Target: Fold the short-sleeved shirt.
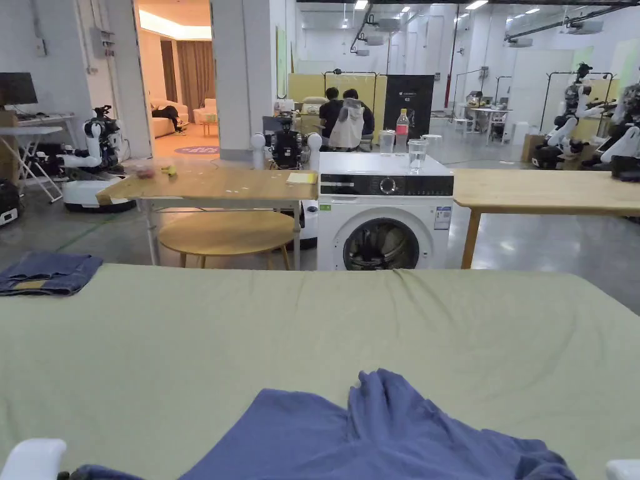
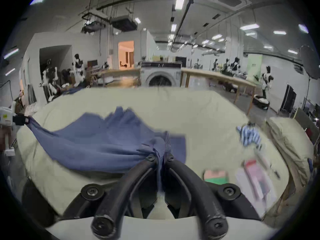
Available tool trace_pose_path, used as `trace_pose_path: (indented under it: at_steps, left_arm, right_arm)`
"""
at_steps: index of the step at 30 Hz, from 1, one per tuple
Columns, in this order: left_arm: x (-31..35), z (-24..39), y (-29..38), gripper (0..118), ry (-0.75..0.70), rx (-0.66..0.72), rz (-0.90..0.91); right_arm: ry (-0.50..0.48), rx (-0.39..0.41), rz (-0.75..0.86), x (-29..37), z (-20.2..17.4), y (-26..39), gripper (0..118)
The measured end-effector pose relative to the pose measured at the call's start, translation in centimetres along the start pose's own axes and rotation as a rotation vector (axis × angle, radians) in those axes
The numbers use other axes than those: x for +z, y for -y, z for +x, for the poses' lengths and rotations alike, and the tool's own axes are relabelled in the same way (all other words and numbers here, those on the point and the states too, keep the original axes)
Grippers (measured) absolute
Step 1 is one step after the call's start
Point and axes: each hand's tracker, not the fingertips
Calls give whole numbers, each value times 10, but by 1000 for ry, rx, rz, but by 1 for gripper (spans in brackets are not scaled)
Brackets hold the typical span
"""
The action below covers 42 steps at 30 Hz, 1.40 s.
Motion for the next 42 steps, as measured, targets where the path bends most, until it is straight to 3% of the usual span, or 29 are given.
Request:
trace_pose_path:
  at_steps: [3, 4, 5, 6, 7, 8, 9, 13, 15, 16, 17, 18, 19, 20, 23, 26, 30, 31, 33, 34, 38, 39, 40, 41, 42]
  left_arm:
    - [-6, 0, 47, 0, -17, 43, -14]
    - [-5, 3, 55, 2, -13, 50, -7]
    - [0, 9, 59, 19, -21, 43, -2]
    - [7, 16, 56, 50, -61, 12, 21]
    - [19, 27, 51, 94, -56, -1, 57]
    - [29, 38, 44, 109, -33, -4, 107]
    - [39, 50, 34, 109, -9, -8, 163]
    - [59, 102, -8, 109, 16, -76, 269]
    - [58, 116, -14, 107, 15, -76, 275]
    - [59, 121, -16, 92, 21, -75, 281]
    - [61, 121, -17, 62, 64, -60, 280]
    - [61, 117, -17, 16, 130, -49, 267]
    - [61, 110, -13, 0, 154, -31, 240]
    - [59, 103, -11, 0, 115, -34, 215]
    - [64, 66, -4, 0, 33, -19, 204]
    - [58, 23, 3, 0, -33, 32, 146]
    - [40, -8, 21, 0, 31, 49, 59]
    - [34, -11, 25, 21, 37, 47, 55]
    - [10, -14, 33, 92, 72, 20, -19]
    - [2, -13, 35, 103, 66, 15, -16]
    - [-38, -13, 35, 100, 71, 50, -64]
    - [-47, -11, 33, 96, 85, 65, -77]
    - [-54, -12, 32, 67, 91, 75, -93]
    - [-61, -12, 32, 22, 91, 76, -120]
    - [-68, -11, 33, 0, 82, 60, -173]
  right_arm:
    - [16, -28, -64, -4, -6, 50, 2]
    - [17, -41, -89, -7, -5, 58, 10]
    - [24, -60, -131, -8, -6, 61, 29]
    - [41, -60, -162, -6, -8, 59, 62]
    - [48, -51, -142, 0, -16, 51, 98]
    - [45, -46, -83, 11, -25, 39, 107]
    - [23, -54, -13, 21, -35, 25, 107]
    - [-19, -59, 180, 42, -84, -33, 107]
    - [-4, -44, 194, 44, -105, -49, 106]
    - [4, -39, 184, 42, -115, -56, 95]
    - [-3, -36, 183, 41, -121, -57, 65]
    - [-21, -30, 202, 40, -126, -58, 17]
    - [-18, -23, 209, 38, -132, -61, 0]
    - [53, -2, 248, 36, -138, -61, 0]
    - [-96, -9, 222, 33, -144, -63, 0]
    - [-79, 21, 228, 27, -150, -55, 0]
    - [-130, 4, 187, 8, -156, -53, 0]
    - [-132, 12, 176, 2, -158, -51, 0]
    - [-146, 38, 135, -14, -158, -53, 0]
    - [-143, 43, 123, -20, -158, -51, 0]
    - [-132, 41, 79, -41, -149, -50, 0]
    - [-127, 41, 69, -48, -145, -50, 0]
    - [-122, 44, 61, -52, -141, -52, 0]
    - [-114, 49, 51, -60, -137, -55, 0]
    - [-108, 55, 42, -70, -131, -58, 0]
